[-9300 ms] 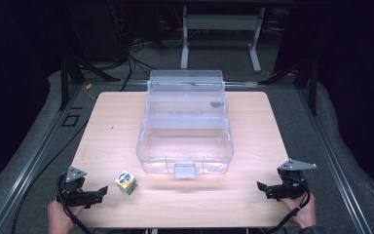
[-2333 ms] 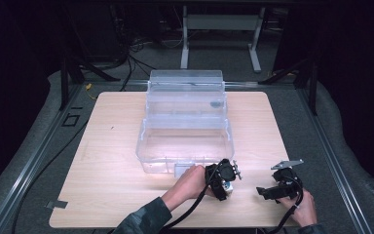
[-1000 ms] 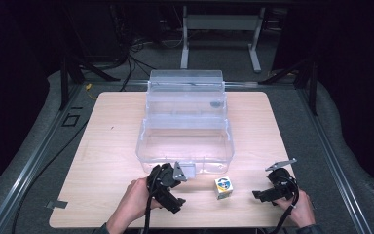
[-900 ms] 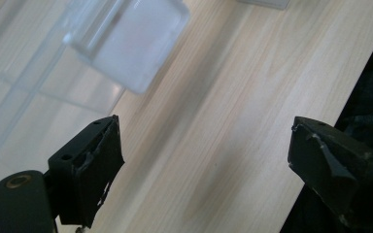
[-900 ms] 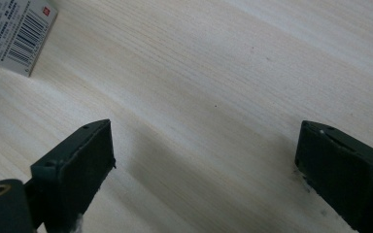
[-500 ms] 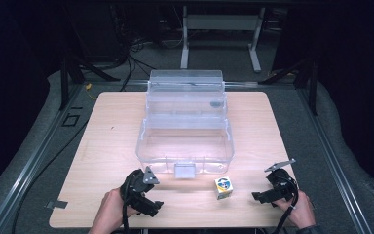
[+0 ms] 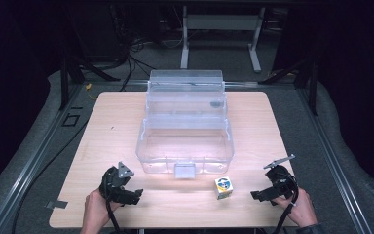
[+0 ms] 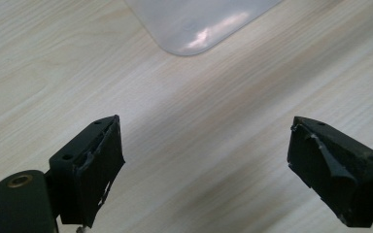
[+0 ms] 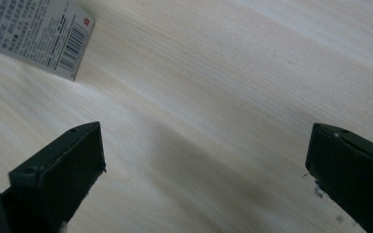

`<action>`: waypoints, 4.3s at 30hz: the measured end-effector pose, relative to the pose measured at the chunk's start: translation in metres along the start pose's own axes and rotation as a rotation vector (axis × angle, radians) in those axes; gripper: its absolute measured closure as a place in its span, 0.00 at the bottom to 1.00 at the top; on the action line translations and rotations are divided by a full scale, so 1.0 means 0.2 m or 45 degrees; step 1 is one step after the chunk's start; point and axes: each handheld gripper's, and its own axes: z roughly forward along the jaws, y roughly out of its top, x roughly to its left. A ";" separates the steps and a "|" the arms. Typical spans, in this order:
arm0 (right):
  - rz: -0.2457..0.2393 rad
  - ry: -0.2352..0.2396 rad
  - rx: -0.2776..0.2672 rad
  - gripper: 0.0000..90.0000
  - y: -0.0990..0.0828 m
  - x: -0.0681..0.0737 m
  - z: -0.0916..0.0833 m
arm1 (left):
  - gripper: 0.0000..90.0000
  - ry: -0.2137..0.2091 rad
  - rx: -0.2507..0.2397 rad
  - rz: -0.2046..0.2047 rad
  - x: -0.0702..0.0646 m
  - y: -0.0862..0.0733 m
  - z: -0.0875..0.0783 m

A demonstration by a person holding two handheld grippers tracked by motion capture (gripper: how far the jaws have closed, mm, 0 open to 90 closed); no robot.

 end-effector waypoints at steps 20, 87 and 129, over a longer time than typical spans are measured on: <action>-0.108 0.066 0.079 0.00 0.18 0.21 -0.11 | 0.13 0.026 0.013 -0.015 0.03 -0.04 0.03; -0.359 -0.106 0.233 0.50 0.44 0.55 0.10 | 0.12 -0.009 0.058 -0.002 0.01 -0.04 0.05; -0.388 -0.076 0.256 0.51 0.47 0.41 -0.06 | 0.12 -0.013 0.060 0.000 0.01 -0.04 0.06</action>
